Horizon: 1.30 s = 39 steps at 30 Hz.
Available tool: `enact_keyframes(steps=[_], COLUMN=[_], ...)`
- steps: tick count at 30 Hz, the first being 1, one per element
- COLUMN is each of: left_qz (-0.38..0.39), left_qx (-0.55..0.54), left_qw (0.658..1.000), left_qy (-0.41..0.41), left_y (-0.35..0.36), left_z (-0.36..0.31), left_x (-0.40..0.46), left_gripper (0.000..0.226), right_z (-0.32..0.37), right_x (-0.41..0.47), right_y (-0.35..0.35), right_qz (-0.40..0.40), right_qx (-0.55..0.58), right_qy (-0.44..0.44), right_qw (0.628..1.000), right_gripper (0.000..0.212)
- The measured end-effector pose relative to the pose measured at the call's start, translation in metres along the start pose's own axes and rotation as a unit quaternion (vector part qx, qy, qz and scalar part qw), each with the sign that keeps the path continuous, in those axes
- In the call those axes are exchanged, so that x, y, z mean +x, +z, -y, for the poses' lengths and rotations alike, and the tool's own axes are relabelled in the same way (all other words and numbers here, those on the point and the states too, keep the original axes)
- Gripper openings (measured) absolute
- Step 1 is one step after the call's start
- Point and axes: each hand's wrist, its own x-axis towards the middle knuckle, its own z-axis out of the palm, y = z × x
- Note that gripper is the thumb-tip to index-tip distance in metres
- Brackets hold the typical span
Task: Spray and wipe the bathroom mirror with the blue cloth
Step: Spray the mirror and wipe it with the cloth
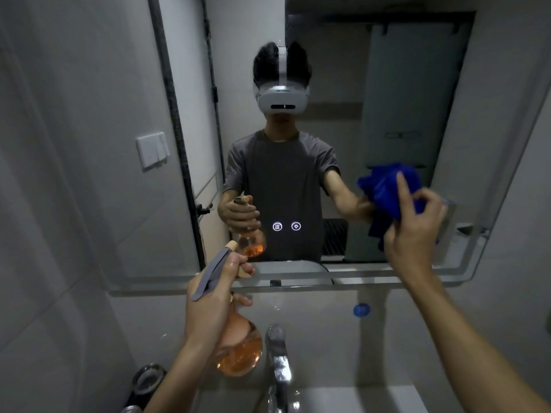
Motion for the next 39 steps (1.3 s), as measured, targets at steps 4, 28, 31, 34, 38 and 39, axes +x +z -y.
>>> enact_keyframes(steps=[4, 28, 31, 34, 38, 39], left_qz=[-0.003, 0.004, 0.015, 0.012, 0.007, 0.007], left_qx=[0.0, -0.012, 0.001, 0.029, 0.045, 0.043], left_qw=[1.0, 1.0, 1.0, 0.999, 0.999, 0.999], left_qy=[0.003, 0.009, 0.011, 0.012, 0.016, 0.019], left_y=[-0.001, -0.003, -0.003, -0.005, -0.009, -0.009], left_z=[0.0, -0.002, -0.002, 0.002, 0.003, 0.002], left_x=[0.001, 0.003, 0.001, -0.003, -0.006, -0.006], left_gripper=[0.034, 0.025, 0.021, 0.025, 0.029, 0.029], right_z=[0.06, 0.059, 0.096, 0.134, 0.161, 0.164], right_x=[0.063, 0.05, 0.024, -0.017, -0.051, -0.055], right_y=[0.002, 0.0, 0.022, 0.045, 0.054, 0.054], right_qz=[-0.03, -0.019, 0.033, 0.108, 0.167, 0.172], right_qx=[-0.001, 0.002, -0.005, -0.012, -0.004, -0.008], right_qy=[-0.048, 0.01, -0.078, -0.175, -0.215, -0.219], right_qw=[0.998, 1.0, 0.996, 0.979, 0.962, 0.96], right_gripper=[0.066, 0.077, 0.076, 0.083, 0.083, 0.084])
